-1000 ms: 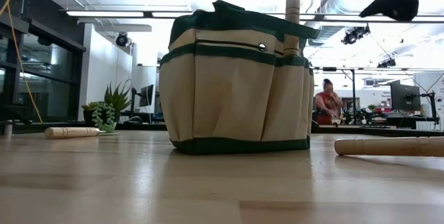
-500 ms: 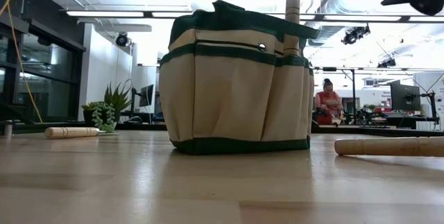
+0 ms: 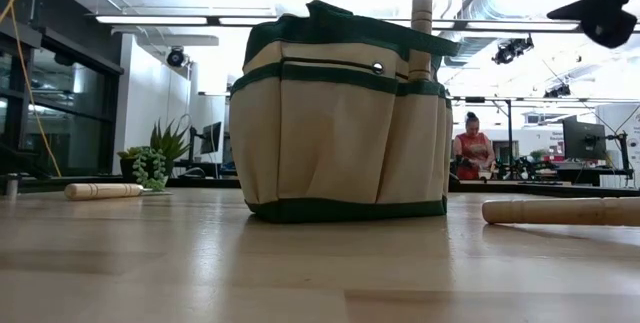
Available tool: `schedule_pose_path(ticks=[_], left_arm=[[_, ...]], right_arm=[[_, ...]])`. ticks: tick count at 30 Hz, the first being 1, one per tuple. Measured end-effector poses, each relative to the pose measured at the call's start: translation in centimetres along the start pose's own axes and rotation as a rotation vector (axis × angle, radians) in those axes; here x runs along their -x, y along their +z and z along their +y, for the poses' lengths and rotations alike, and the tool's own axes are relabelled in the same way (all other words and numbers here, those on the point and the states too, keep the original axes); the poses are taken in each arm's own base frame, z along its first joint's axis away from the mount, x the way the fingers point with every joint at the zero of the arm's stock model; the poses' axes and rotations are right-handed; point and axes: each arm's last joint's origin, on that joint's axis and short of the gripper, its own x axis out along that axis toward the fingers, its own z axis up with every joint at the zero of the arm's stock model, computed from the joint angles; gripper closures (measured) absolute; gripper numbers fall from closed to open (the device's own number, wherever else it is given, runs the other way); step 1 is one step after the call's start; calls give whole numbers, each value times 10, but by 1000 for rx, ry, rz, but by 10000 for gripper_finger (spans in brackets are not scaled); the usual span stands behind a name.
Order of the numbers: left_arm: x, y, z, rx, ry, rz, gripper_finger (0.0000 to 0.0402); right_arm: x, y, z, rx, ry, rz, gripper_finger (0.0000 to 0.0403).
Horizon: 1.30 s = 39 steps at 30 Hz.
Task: Pick & Place Garden tools in Gardening bag
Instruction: Put the green shear scissors into the white gardening bag
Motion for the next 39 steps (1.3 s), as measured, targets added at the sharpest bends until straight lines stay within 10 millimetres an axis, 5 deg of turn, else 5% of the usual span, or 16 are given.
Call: schedule_pose_path(ticks=[16,33,39], left_arm=[[-22,-76,-9,-114,52,22,358],[-26,-82,-24,-154,13,-32,358],[-39,-84,-42,-119,-126,16,358]], right_arm=[[-1,-8,-5,-64,76,-51,192],[-1,-7,-4,-64,80,-57,192],[-1,-8,-4,-60,77,-54,192]])
